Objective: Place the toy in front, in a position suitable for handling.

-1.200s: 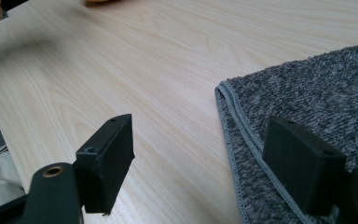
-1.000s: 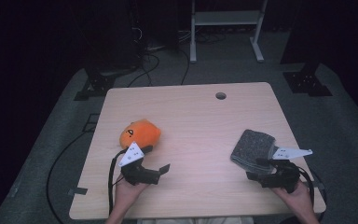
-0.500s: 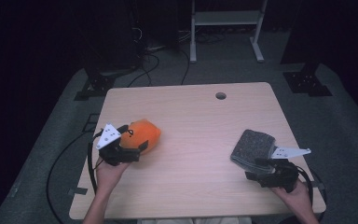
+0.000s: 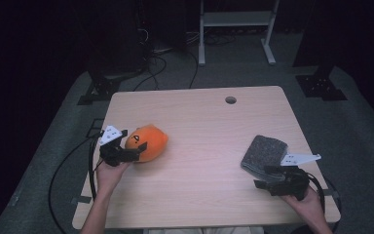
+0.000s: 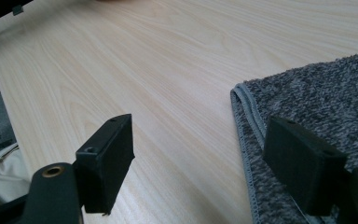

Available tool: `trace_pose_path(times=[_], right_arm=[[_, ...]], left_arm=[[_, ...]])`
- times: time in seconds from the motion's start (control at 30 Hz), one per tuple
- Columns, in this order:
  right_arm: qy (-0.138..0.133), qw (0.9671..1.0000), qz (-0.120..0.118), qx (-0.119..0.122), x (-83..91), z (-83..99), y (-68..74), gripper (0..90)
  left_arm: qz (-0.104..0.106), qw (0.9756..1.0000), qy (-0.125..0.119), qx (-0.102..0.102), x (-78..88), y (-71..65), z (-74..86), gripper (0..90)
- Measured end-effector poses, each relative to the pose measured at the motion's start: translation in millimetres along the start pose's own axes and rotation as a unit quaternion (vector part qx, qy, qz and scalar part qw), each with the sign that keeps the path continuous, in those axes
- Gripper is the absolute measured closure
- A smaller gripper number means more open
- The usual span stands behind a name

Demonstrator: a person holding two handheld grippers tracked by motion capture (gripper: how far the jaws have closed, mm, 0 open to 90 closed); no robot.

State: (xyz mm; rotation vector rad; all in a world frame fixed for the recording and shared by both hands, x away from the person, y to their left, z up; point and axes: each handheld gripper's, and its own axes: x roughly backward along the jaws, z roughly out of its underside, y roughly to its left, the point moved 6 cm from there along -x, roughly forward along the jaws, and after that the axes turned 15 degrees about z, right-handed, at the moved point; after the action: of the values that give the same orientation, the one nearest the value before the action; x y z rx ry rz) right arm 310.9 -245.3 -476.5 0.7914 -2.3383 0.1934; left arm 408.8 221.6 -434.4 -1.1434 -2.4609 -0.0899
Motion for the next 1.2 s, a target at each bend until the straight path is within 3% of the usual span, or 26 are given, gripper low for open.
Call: trace_pose_path(times=[0.2,0.3,0.4,0.5,0.57,0.93,1.2], right_arm=[[0.004,1.0,0.0,0.002,1.6,1.6,1.6,23.3],[0.002,1.0,-0.001,0.005,2.3,1.2,3.3,23.3],[0.007,0.9999,0.003,0.009,1.9,3.3,3.1,23.3],[0.008,1.0,0.001,0.004,2.5,4.4,1.8,23.3],[0.002,1.0,0.0,0.0,3.3,3.1,1.0,23.3],[0.008,1.0,-0.001,-0.001,-3.2,-0.4,1.7,23.3],[0.002,1.0,0.003,-0.002,-3.9,-2.6,0.6,23.3]], left_arm=[[0.004,0.9981,0.051,0.034,-11.1,10.5,18.3,11.2],[0.014,0.9988,0.031,0.037,-9.8,11.7,24.9,19.3],[0.024,0.998,0.034,0.048,-7.3,12.3,27.3,30.5],[0.022,0.9982,0.038,0.042,-4.7,12.2,26.8,39.7],[0.02,0.9983,0.027,0.047,-2.8,13.1,25.3,45.2],[0.036,0.9981,0.017,0.047,3.9,9.1,11.7,50.0],[0.074,0.9964,-0.012,0.04,-2.9,-18.6,-3.7,49.9]])
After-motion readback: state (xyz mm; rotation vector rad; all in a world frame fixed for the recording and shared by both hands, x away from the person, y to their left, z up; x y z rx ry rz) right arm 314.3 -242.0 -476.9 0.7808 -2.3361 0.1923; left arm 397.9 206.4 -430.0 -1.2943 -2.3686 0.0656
